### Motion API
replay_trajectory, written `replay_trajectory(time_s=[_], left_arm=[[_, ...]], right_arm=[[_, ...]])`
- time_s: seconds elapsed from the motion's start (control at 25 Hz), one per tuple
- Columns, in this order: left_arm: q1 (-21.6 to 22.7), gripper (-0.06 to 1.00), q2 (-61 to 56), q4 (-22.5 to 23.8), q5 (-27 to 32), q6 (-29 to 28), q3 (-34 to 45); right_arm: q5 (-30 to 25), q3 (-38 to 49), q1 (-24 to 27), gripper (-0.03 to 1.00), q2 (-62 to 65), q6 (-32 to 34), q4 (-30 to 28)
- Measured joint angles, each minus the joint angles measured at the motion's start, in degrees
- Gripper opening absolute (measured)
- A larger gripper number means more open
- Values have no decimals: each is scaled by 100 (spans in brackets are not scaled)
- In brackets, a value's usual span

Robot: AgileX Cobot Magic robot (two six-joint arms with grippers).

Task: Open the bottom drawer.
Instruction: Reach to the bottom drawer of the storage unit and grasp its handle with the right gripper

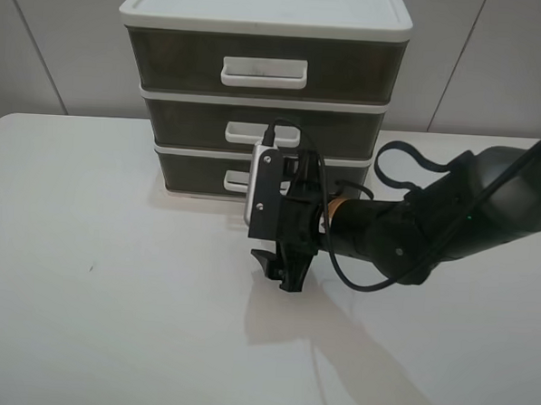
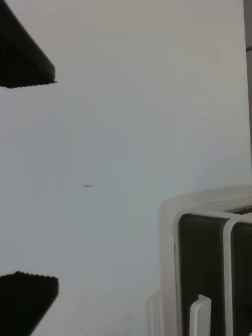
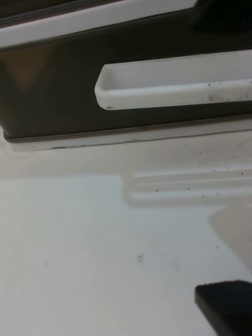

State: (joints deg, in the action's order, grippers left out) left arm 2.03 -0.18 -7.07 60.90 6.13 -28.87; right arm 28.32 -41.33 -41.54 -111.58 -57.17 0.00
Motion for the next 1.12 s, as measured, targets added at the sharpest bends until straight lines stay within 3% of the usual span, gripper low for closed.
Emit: replay_trajectory(time_s=[0.84,1.12], left_arm=[[0,72,0,0,0,0,0],[0,72,0,0,0,0,0]], right_arm=[[-204,-403,392,82,-440,0,0],[-204,-403,392,82,-440,0,-264]])
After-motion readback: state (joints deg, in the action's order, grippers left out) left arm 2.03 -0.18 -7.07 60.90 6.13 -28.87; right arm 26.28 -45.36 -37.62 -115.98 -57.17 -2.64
